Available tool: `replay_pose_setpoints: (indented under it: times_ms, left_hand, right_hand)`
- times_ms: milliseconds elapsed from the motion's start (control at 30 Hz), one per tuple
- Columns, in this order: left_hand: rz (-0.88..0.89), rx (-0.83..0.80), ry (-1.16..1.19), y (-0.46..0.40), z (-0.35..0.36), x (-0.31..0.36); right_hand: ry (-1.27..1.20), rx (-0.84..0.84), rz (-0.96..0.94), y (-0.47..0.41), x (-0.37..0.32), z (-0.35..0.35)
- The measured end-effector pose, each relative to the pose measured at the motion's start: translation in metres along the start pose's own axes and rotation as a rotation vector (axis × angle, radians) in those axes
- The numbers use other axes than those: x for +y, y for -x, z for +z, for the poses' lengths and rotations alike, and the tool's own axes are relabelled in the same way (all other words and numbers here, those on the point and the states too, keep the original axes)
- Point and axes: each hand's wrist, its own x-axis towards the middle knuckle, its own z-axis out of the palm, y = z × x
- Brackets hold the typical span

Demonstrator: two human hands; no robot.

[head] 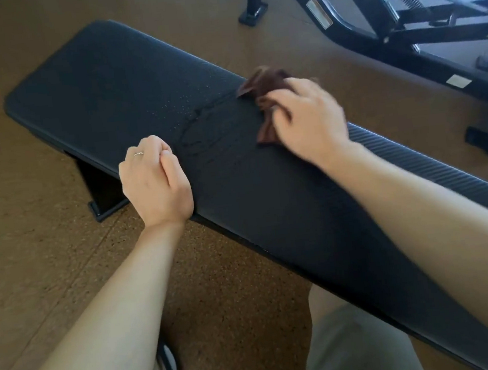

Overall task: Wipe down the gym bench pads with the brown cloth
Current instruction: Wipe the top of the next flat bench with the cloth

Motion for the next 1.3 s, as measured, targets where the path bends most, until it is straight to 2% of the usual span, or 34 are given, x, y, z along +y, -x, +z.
replay_pose_setpoints:
  times_ms: [67,133,233,333,433,500,567,633,667,767,867,1000,1033,1100,1200,1233,1267,1300]
  left_hand:
    - [0.003,-0.004,0.003,0.000,0.000,-0.001]
    - [0.016,0.001,-0.007,0.000,0.000,-0.003]
    - [0.024,-0.003,-0.016,0.001,0.002,-0.003]
    - [0.017,0.000,-0.018,0.001,0.002,-0.001]
    - [0.008,-0.009,-0.017,0.001,0.001,-0.001]
    - [0.010,-0.011,-0.027,0.000,0.002,-0.001]
    - [0.008,-0.009,-0.039,0.000,0.002,-0.001]
    - [0.004,-0.012,-0.043,0.001,0.002,-0.001]
    - [0.007,-0.012,-0.043,0.000,0.002,-0.001]
    - [0.018,-0.012,-0.049,0.001,0.001,-0.001]
    - [0.035,-0.011,-0.054,0.001,0.000,-0.001]
    - [0.033,-0.014,-0.068,0.000,0.000,0.000]
    - [0.032,-0.015,-0.069,0.000,0.000,0.001]
    - [0.024,-0.010,-0.073,0.001,0.000,0.001]
    - [0.005,-0.010,-0.074,0.001,0.000,0.001]
    - [0.004,-0.013,-0.074,0.001,0.000,0.001]
    - [0.005,-0.015,-0.074,0.002,0.000,0.002]
    - [0.009,-0.017,-0.075,0.002,0.000,0.002]
  right_hand:
    - [0.049,-0.051,0.204,-0.002,0.015,-0.005]
    - [0.093,-0.055,0.248,0.013,-0.005,-0.004]
    - [0.053,-0.052,0.122,0.072,-0.048,-0.018]
    - [-0.052,-0.197,-0.043,0.140,-0.077,-0.042]
    - [-0.080,-0.211,-0.189,0.124,-0.057,-0.043]
    - [-0.011,-0.140,-0.143,0.081,-0.033,-0.028]
    - [0.043,-0.080,0.031,0.035,-0.020,-0.014]
    - [0.087,-0.097,0.184,0.014,-0.026,-0.002]
    - [0.098,-0.092,0.199,0.017,-0.034,0.002]
    - [0.009,-0.066,0.083,0.070,-0.060,-0.016]
    - [-0.088,-0.201,-0.035,0.142,-0.079,-0.041]
    - [-0.163,-0.175,-0.088,0.131,-0.068,-0.039]
    - [-0.216,-0.151,-0.062,0.120,-0.065,-0.039]
    - [-0.504,-0.096,0.108,0.093,-0.062,-0.048]
    - [-1.400,-0.149,0.570,0.061,-0.063,-0.083]
    - [-1.625,-0.178,0.709,0.053,-0.057,-0.090]
    - [-1.686,-0.203,0.809,0.048,-0.050,-0.095]
    - [-1.578,-0.212,0.853,0.046,-0.041,-0.094]
